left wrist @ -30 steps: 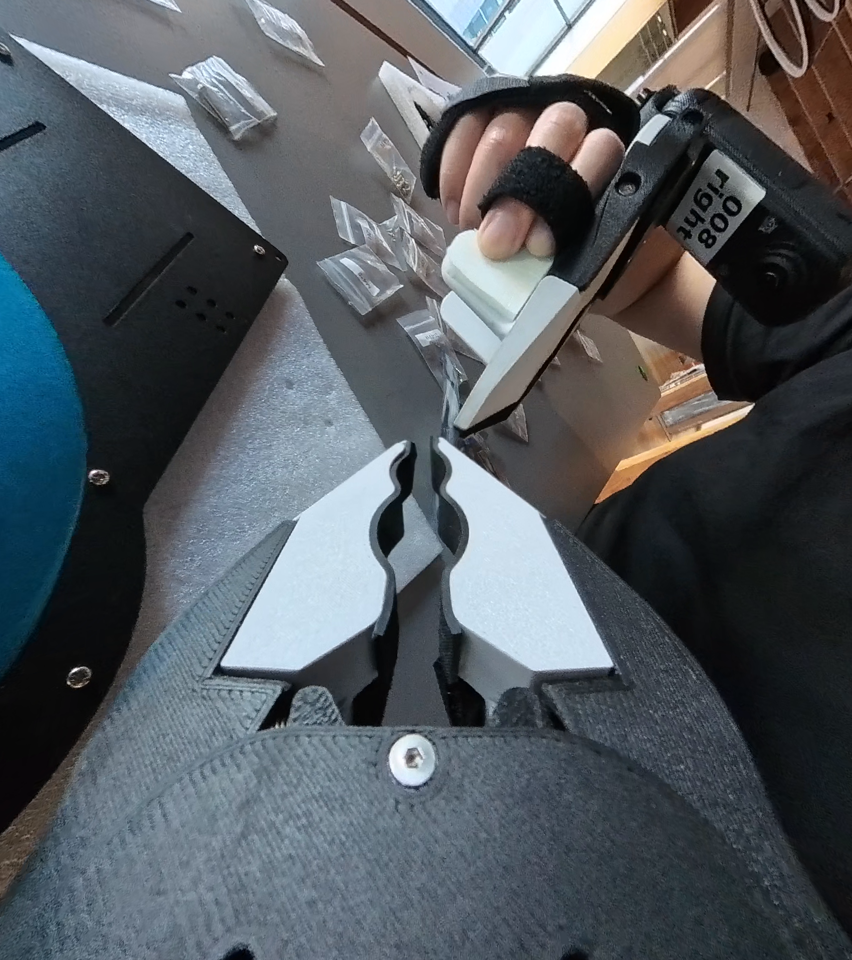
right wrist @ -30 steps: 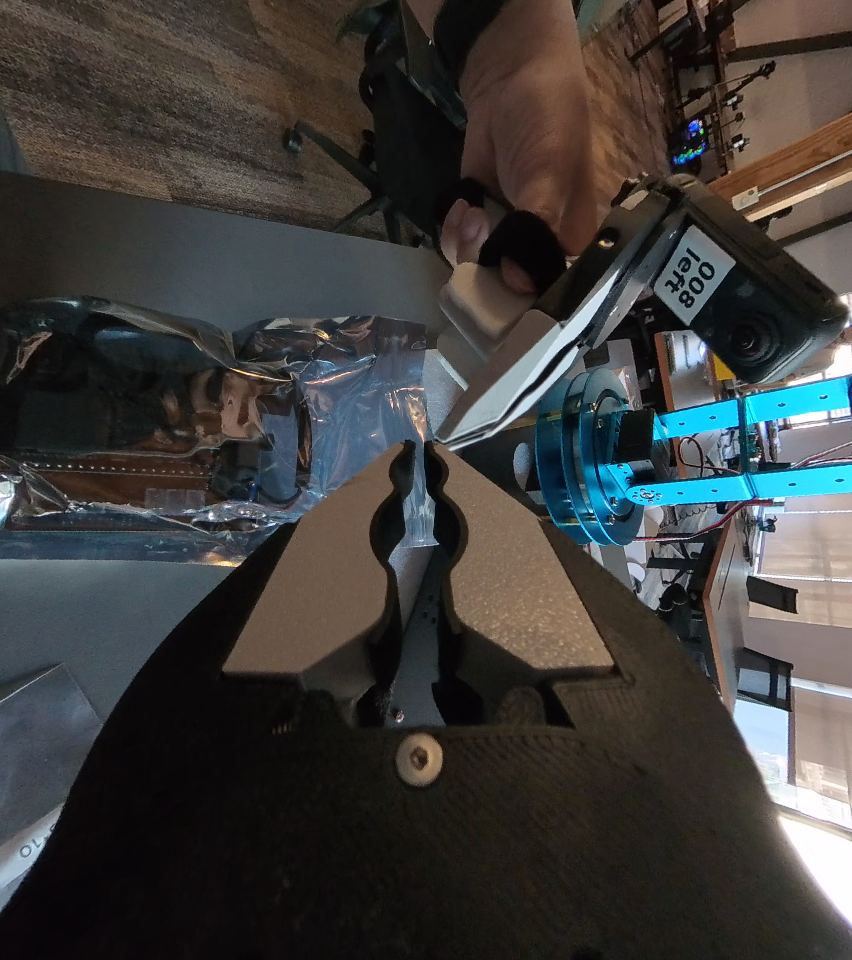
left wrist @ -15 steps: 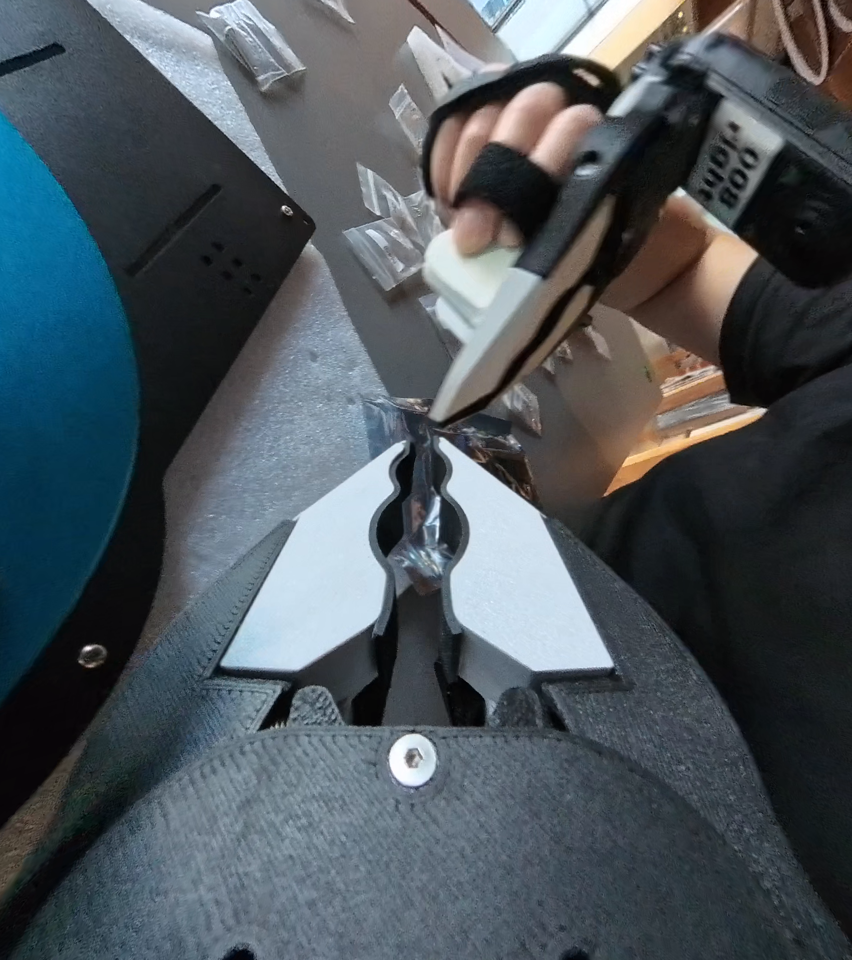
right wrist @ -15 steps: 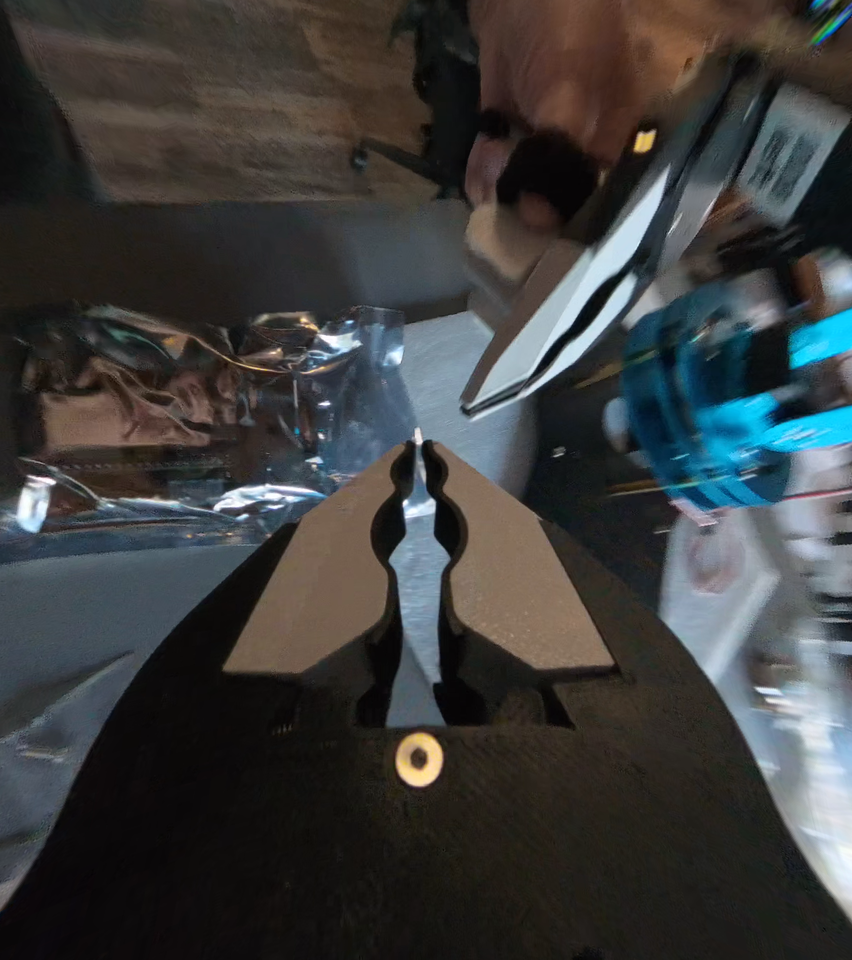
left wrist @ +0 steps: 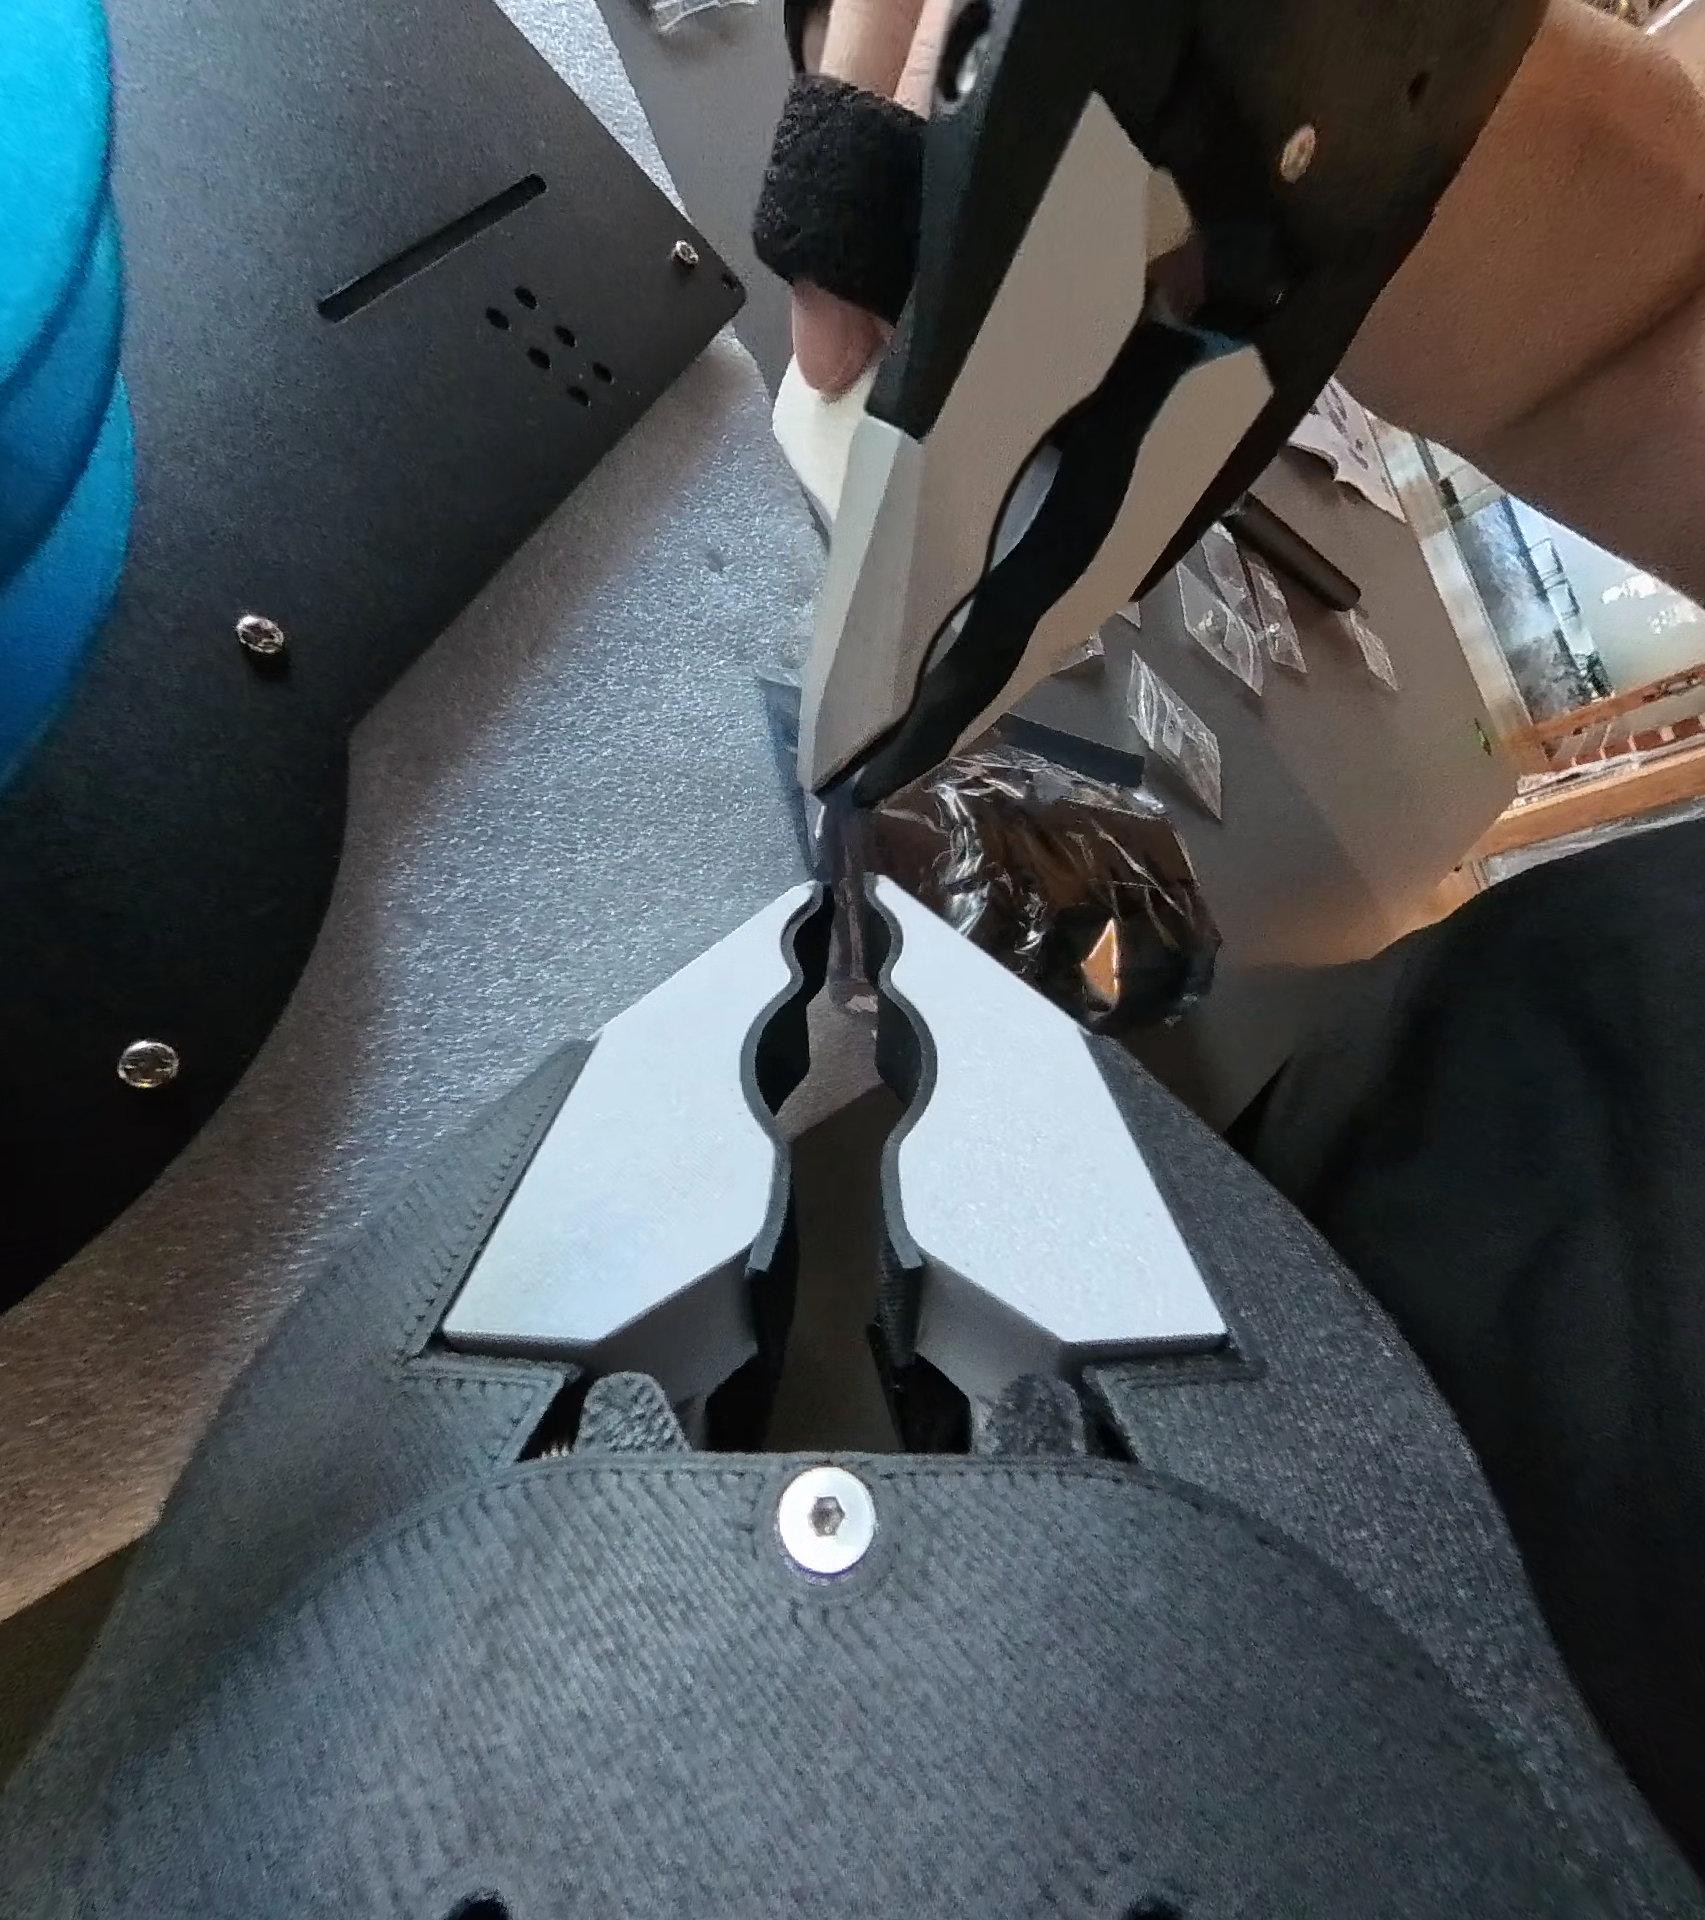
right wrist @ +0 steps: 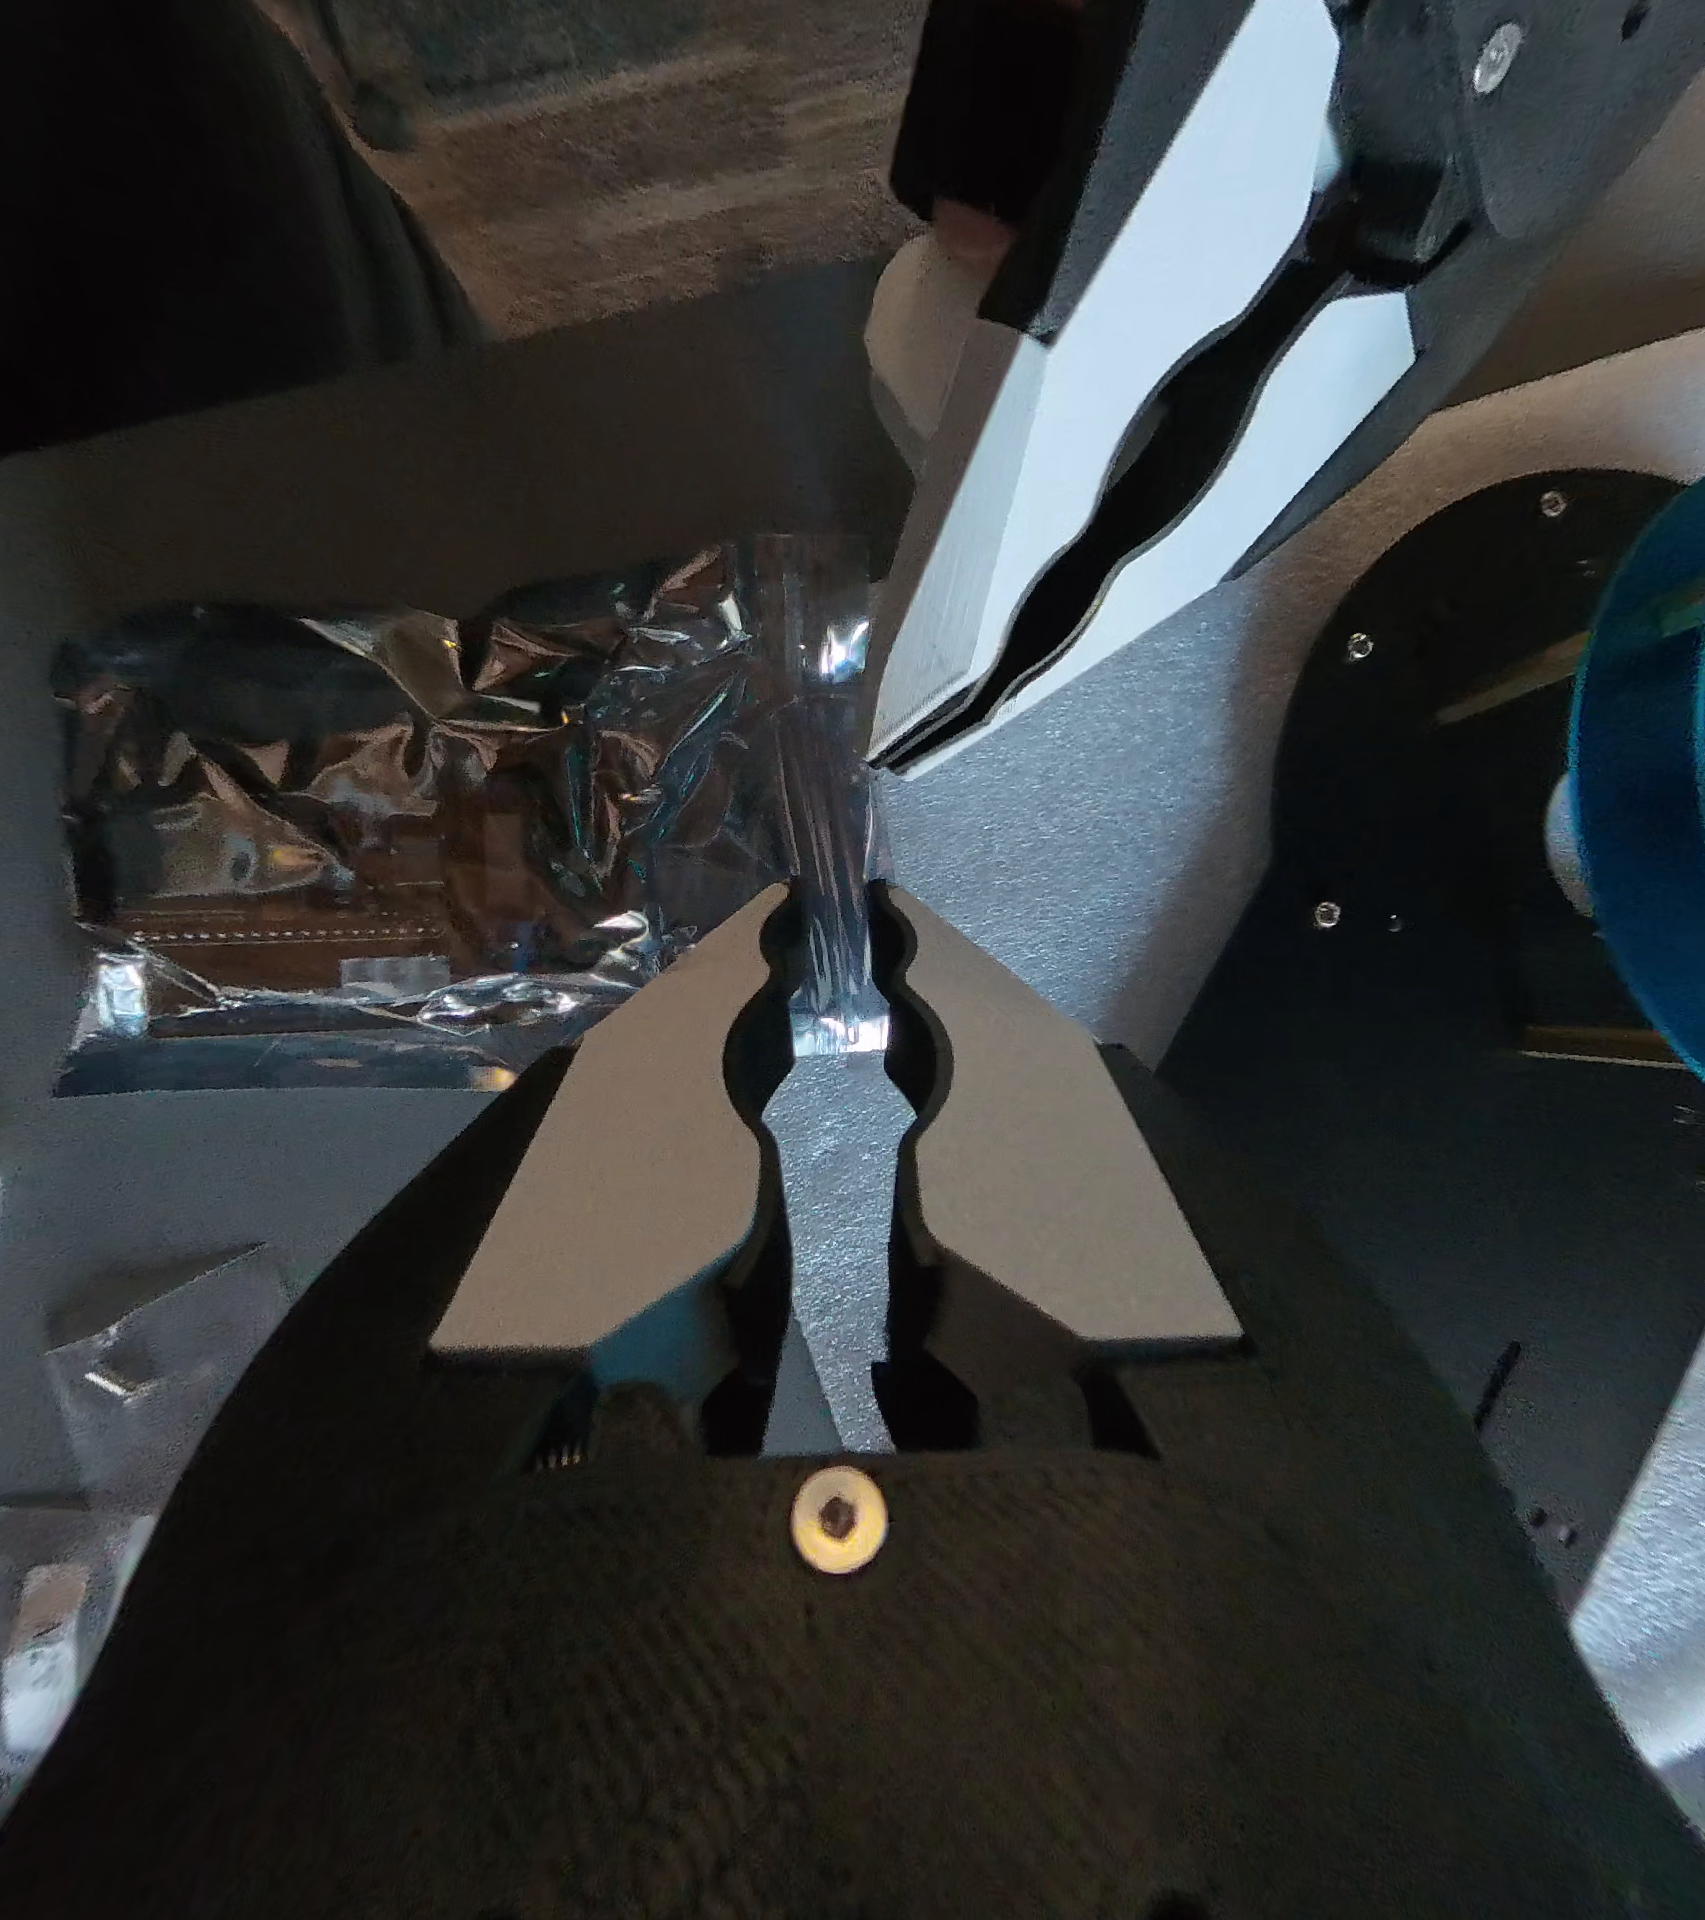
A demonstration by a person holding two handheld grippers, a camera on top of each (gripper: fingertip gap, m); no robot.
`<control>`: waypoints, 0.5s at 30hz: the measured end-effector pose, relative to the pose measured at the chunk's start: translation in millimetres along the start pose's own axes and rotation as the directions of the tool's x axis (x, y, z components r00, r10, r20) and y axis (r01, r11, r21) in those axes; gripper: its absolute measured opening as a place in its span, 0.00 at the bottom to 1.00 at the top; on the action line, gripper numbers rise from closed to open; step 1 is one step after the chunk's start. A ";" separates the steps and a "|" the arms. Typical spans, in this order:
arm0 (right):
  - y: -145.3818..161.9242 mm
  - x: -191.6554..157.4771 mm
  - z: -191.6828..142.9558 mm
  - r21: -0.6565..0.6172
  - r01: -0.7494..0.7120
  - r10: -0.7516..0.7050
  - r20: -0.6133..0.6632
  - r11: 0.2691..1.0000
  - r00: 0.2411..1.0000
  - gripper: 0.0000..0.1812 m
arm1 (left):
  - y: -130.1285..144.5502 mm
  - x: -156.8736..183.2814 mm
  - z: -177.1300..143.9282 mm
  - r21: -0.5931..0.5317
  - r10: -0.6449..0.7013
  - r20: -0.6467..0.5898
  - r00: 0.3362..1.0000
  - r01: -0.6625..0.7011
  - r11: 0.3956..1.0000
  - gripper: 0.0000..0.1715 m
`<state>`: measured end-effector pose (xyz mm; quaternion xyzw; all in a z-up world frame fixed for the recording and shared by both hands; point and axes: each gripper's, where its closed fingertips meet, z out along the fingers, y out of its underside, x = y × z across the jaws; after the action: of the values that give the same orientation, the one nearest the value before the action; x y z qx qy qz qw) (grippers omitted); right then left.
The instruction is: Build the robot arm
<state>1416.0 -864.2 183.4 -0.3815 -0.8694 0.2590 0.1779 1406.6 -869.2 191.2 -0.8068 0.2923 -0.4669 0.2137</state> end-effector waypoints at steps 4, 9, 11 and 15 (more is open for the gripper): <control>-2.7 1.1 -2.5 0.015 0.064 -0.063 -0.096 0.998 0.993 0.05 | -0.3 0.0 0.0 0.008 -0.008 -0.006 1.000 0.008 1.000 0.01; -6.2 1.5 -6.8 -0.014 0.177 -0.176 -0.241 0.984 0.955 0.01 | -2.6 -1.8 -0.2 -0.005 -0.026 -0.019 0.999 0.026 1.000 0.00; -4.9 -0.1 -5.8 -0.033 0.198 -0.200 -0.269 0.980 0.942 0.01 | -4.4 -3.4 -0.3 -0.013 -0.044 -0.026 0.999 0.043 0.999 0.00; -6.5 -0.1 -7.5 -0.027 0.205 -0.203 -0.310 0.978 0.929 0.01 | -3.3 -3.2 1.0 -0.057 -0.064 -0.040 0.997 0.062 0.996 0.01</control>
<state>1416.2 -865.7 193.3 -0.3246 -0.8646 0.1784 0.3396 1407.1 -864.6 190.8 -0.8112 0.2840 -0.4820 0.1701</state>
